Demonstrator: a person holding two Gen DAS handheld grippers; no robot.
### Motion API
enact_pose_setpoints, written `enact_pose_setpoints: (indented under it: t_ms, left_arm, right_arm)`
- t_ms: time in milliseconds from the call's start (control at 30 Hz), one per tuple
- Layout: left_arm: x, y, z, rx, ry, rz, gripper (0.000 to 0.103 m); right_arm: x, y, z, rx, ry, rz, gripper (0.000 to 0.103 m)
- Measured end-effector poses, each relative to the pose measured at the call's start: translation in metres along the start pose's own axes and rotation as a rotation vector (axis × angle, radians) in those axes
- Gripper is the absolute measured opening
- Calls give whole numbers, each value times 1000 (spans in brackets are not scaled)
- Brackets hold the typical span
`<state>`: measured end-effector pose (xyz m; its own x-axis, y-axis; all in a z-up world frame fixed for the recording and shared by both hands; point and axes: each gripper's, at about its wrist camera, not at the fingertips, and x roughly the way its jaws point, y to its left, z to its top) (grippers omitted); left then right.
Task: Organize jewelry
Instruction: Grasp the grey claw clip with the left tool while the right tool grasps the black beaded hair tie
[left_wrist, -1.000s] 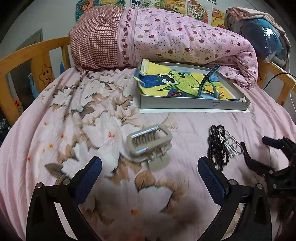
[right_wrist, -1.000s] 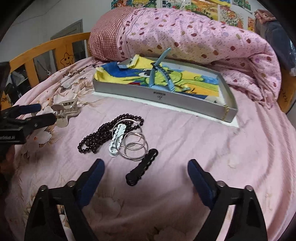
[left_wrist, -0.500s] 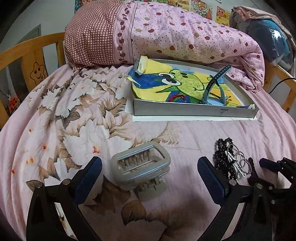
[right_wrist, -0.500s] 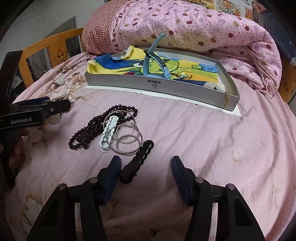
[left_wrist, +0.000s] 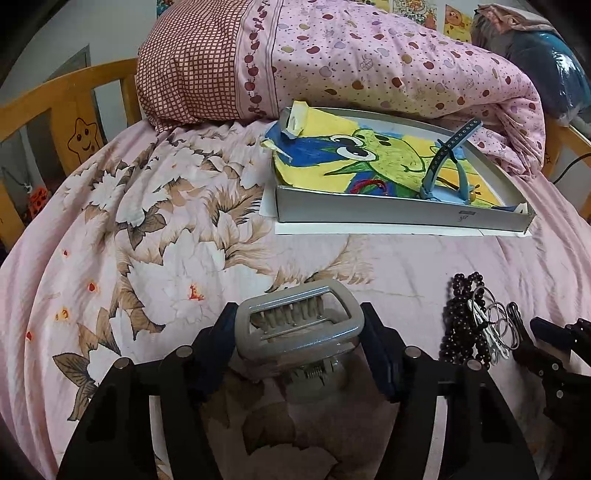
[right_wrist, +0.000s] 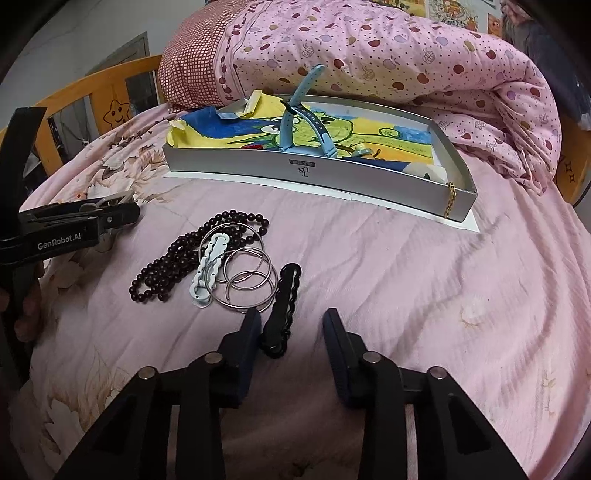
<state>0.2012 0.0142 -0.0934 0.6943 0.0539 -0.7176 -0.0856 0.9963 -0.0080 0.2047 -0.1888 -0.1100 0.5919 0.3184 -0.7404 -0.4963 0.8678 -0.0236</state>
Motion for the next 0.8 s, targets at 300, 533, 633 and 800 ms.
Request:
enact_pose_setpoints:
  t_ms: [300, 533, 633, 800]
  left_arm:
    - [-23, -18, -17, 81, -4, -66, 58]
    - [-36, -29, -26, 94, -2, -122, 58]
    - [-42, -33, -23, 97, -14, -142, 58]
    - [-45, -38, -8, 84, -33, -170, 58]
  right_arm:
    - [-4, 14, -2, -73, -8, -16, 15]
    - [-20, 14, 0, -76, -64, -24, 15]
    - [-27, 12, 3, -73, -94, -28, 15]
    - [-37, 7, 9, -65, -145, -35, 15]
